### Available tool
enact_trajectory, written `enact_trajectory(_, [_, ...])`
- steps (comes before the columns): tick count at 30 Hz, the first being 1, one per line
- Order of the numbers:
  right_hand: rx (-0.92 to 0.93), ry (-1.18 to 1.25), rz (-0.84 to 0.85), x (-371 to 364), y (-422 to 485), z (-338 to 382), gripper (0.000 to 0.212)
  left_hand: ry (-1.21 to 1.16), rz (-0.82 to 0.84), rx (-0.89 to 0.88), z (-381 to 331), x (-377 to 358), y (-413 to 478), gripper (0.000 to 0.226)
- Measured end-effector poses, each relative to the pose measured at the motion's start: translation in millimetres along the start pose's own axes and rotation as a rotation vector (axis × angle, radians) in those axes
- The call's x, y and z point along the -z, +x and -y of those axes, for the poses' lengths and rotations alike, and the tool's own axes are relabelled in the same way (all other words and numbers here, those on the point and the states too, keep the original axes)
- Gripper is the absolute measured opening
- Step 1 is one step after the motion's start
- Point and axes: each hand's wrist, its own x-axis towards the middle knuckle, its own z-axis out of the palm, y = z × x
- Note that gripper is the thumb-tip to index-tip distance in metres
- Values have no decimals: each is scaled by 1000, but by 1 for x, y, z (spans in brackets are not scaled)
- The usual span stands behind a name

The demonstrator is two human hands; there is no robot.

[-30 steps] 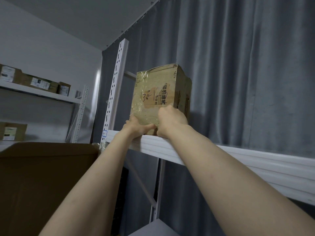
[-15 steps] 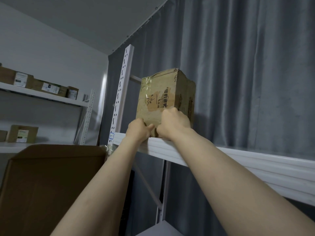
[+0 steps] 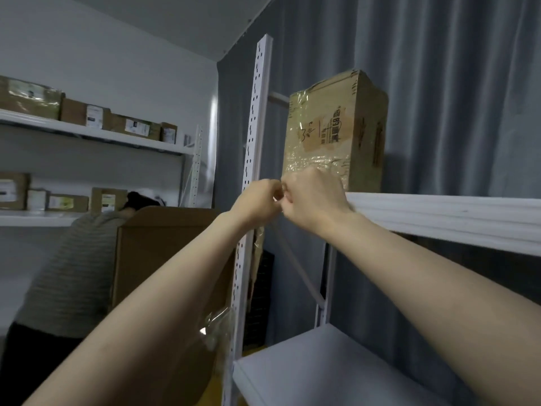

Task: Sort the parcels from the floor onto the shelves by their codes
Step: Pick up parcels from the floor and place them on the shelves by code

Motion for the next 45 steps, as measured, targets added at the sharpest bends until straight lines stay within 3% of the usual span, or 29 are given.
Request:
enact_trajectory(4, [-70,228,47,-36,-30,43,12,-13,152,-2,18,-6,-62,39])
enact_trajectory(12, [-121,418,284,-140,-136,112,9,-154,396,243,78,-61,-205,27])
enact_trajectory(17, [-152,497,495,-206,-235,162,7,-111,582,376,115,-120,-315,9])
enact_trajectory(26, [-209,622,933,-307,-424,245,13,-67,850,679,168,-229,-533,41])
enact_trajectory(31, [-354,692,1155,-364,-535,279,28,-43,965,871,196,-275,-647,48])
enact_trajectory(36, [-566,732,1329,-417,-633,305,24,-12,1079,1005,210,-321,-748,48])
enact_trajectory(42, [-796,765,1426,-466,-723,337,15,8,1106,1140,222,-376,-849,43])
enact_trajectory(45, [-829,795,1475,-482,-757,359,21,44,1118,1187,227,-396,-891,45])
